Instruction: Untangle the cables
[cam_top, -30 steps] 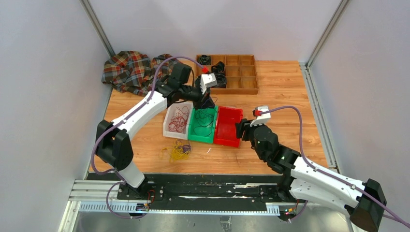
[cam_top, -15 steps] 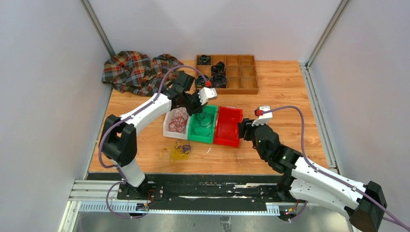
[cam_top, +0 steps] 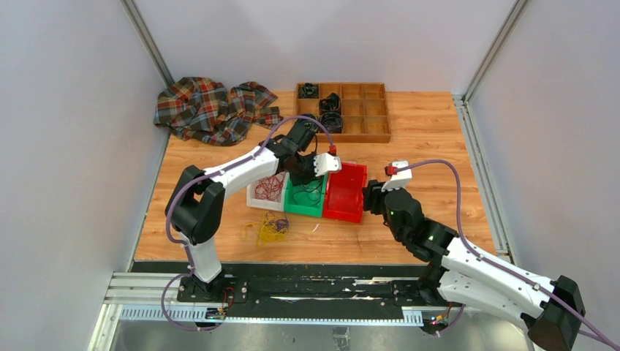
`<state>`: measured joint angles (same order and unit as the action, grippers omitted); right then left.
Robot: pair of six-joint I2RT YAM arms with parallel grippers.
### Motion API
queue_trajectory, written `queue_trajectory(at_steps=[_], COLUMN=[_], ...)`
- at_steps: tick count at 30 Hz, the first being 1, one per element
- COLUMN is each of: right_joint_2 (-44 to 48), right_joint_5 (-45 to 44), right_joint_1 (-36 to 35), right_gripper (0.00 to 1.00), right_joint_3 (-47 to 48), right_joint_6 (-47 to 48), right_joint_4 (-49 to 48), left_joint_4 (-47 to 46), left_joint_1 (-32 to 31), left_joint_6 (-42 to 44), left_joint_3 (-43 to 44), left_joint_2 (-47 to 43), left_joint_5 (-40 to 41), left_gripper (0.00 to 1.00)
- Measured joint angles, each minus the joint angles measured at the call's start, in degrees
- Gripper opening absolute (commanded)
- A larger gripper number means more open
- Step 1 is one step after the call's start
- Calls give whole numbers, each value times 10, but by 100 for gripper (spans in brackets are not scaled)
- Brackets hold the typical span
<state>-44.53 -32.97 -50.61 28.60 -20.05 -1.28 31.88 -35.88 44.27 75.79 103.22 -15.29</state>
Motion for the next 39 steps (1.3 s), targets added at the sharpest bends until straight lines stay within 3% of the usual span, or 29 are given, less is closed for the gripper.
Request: queue_trajectory(at_steps=[6, 9, 17, 27, 34, 39], right_joint_2=[11, 12, 16, 0, -70, -99], right_joint_5=[4, 6, 15, 52, 110, 139], right_joint_1=[2, 2, 3, 4, 5, 3], right_gripper=[46, 46, 45, 49, 43, 35], right_joint_3=[12, 18, 29, 29, 47, 54], right_joint_6=[1, 1, 1, 1, 0, -1], right_joint_4=[11, 16, 28, 17, 2, -16], left_joint_4=[35, 59, 134, 257, 312, 316], left_joint_1=[-3, -3, -3, 6, 114, 125], left_joint_6=[8, 13, 16, 13, 17, 51], left_joint_3=[5, 9, 61, 49, -68, -164], left_joint_2=[-3, -18, -73, -139, -265, -274], left_joint_5=[31, 35, 13, -66, -118, -137], left_gripper=[69, 76, 73, 75, 69, 60])
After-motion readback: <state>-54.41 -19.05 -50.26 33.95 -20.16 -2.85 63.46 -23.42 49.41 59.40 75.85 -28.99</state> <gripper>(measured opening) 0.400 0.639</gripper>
